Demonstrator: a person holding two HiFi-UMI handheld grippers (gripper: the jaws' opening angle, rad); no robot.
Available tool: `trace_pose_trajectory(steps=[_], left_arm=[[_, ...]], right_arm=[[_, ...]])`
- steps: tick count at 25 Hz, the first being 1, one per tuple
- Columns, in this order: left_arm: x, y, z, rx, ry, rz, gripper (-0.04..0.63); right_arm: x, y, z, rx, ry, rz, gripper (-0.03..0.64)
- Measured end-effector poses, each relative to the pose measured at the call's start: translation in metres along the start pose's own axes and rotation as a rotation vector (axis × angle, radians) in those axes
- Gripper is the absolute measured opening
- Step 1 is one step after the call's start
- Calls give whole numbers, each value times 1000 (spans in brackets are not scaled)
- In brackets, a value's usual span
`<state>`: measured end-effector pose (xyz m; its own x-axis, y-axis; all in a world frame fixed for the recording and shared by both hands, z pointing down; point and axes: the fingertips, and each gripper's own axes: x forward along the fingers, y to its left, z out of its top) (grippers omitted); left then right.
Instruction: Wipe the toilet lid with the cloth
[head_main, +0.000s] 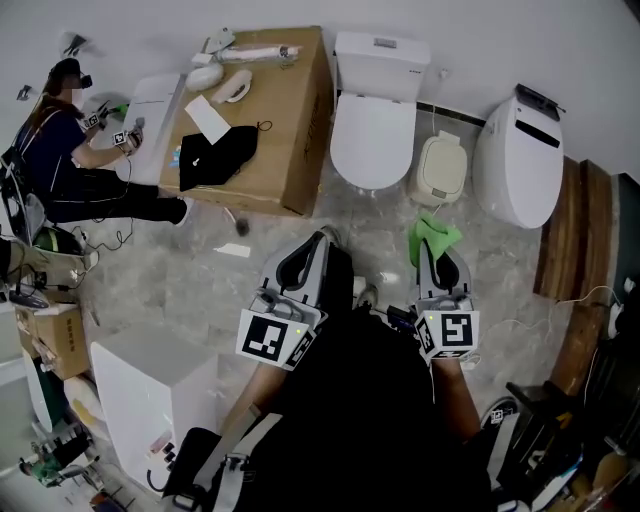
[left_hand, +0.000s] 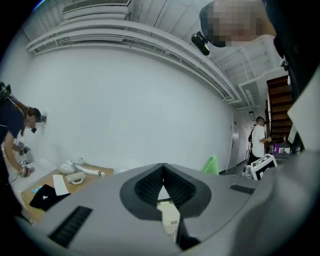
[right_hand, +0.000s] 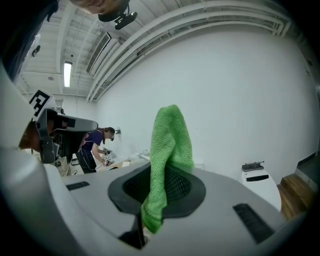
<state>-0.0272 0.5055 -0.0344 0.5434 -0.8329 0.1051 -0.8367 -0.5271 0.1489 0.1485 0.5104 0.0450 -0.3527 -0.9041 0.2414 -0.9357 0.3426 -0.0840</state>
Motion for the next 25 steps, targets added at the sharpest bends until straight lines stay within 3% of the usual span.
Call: trace_pose_trajectory(steps=[16, 21, 25], left_arm=[[144, 157, 32, -31, 1, -37, 2], [179, 192, 34, -6, 31, -54, 2], [209, 210, 29, -37, 61, -36, 2]], right_arm=[[215, -31, 29, 12, 95, -38, 52], [276, -45, 28, 40, 121, -36, 52], [322, -65, 17, 69, 161, -18, 52]])
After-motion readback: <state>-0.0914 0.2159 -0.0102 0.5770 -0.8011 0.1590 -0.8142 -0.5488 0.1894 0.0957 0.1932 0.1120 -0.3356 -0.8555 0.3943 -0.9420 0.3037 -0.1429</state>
